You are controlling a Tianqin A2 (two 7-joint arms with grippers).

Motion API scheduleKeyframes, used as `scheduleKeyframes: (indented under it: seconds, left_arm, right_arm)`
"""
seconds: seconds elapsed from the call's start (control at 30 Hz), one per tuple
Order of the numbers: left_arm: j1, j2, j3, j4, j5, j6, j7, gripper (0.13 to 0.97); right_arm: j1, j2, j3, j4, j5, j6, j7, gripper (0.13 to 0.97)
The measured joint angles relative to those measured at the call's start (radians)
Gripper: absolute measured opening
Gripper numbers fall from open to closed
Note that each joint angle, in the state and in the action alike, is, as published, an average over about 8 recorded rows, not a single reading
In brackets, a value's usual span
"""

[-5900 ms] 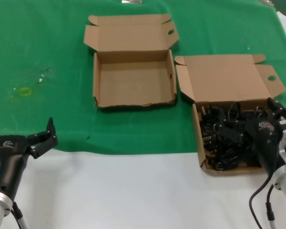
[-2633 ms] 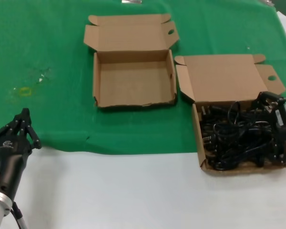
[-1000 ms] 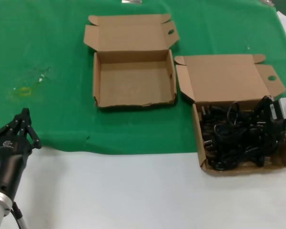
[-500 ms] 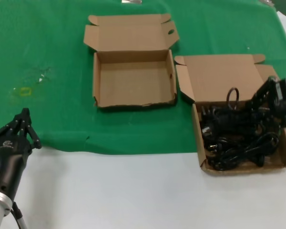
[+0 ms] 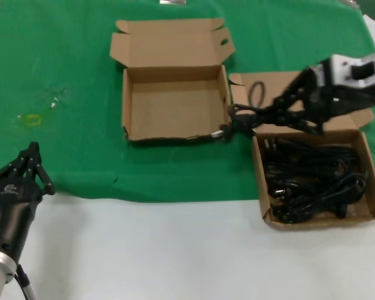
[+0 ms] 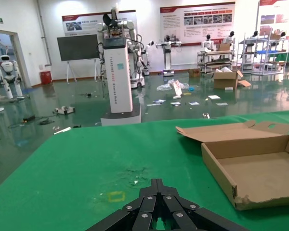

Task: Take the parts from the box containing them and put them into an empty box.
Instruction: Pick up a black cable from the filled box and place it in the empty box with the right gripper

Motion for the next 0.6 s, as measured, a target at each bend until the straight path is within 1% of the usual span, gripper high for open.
scheduleKeyframes:
  seconds: [0.17,0.33,0.47,0.6]
  left_arm:
    - [0.000,0.000,0.000,0.000,0.000,0.000,0.000,0.144]
    - [0.000,0.000,0.000,0.000,0.000,0.000,0.000,0.144]
    - [0.000,0.000,0.000,0.000,0.000,0.000,0.000,0.144]
    - [0.000,0.000,0.000,0.000,0.000,0.000,0.000,0.144]
  right_arm:
    - [0.028,-0.098,-0.018,-0.101,-0.003,0.051,-0.028,0.213]
    - [0.064,-0.205,-0.034,-0.236,-0.006,0.114,-0.085,0.213]
    - [0.102,-0.291,-0.040,-0.377,-0.003,0.171,-0.167,0.213]
    - [0.147,-0.373,-0.037,-0.541,0.004,0.230,-0.275,0.213]
